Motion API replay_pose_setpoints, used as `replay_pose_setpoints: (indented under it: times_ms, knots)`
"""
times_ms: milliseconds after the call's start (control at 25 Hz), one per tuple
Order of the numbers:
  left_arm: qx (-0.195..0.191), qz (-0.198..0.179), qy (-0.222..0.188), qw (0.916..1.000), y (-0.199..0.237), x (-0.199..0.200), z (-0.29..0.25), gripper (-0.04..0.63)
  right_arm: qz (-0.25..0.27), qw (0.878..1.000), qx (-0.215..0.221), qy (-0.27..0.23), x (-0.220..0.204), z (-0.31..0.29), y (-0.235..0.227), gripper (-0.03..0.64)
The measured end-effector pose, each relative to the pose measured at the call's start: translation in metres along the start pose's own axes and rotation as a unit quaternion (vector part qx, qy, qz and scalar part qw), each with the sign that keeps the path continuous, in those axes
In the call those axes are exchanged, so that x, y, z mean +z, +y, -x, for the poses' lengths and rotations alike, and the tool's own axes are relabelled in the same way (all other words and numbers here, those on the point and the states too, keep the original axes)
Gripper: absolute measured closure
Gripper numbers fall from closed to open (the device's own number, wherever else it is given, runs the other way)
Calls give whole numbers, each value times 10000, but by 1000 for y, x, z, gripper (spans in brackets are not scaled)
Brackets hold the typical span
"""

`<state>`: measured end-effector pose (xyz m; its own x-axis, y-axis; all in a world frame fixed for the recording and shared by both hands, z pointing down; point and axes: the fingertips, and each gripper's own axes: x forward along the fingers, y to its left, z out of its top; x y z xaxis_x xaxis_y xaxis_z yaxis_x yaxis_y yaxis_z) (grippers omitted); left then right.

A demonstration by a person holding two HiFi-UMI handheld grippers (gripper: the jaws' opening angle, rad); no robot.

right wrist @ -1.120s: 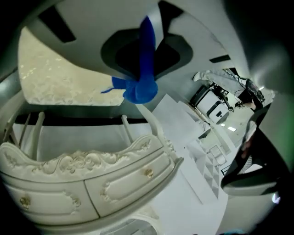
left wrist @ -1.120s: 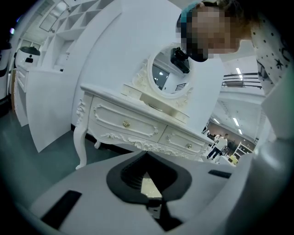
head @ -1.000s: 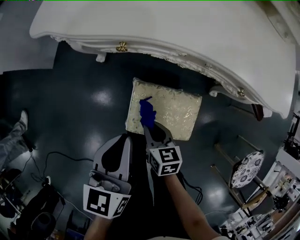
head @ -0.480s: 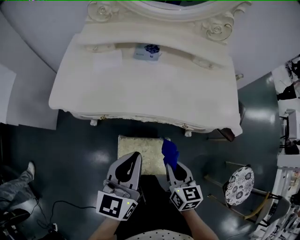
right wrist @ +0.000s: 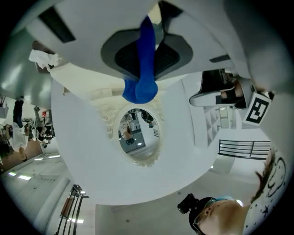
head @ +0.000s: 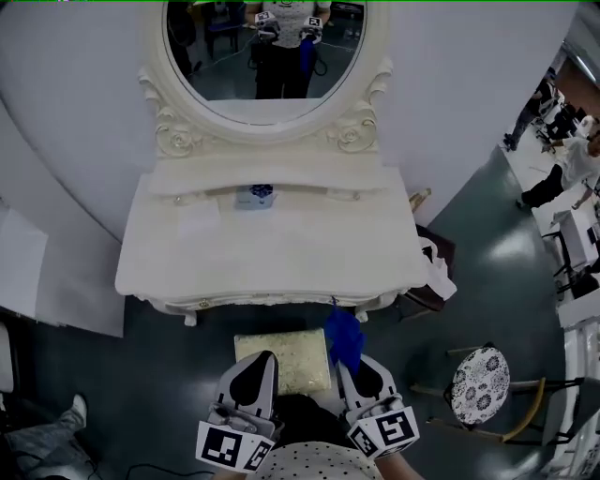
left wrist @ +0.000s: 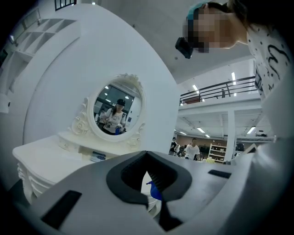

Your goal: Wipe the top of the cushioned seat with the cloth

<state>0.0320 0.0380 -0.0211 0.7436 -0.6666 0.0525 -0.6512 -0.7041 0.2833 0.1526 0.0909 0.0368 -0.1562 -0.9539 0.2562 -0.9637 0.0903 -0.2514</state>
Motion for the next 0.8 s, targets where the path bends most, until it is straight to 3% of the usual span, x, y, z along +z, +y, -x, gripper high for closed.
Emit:
replay_pose_setpoints:
  times_ms: [240,520,640,800]
  knots:
    - [-160,-204,-154,9995,-20,22,19,585,196,9994,203,-204,26,26,22,552]
    - [57,-200,-55,9998,-18,14,37,586,235,9991,133,-324,27,41,23,552]
    - [35,-279,-196,9994,-21,16,37,585,237,9989,120,-381,31,40,19,552]
    - [-5,-321,-71,9995,-26,13,33,585,221,9989,180,-377,30,40,17,552]
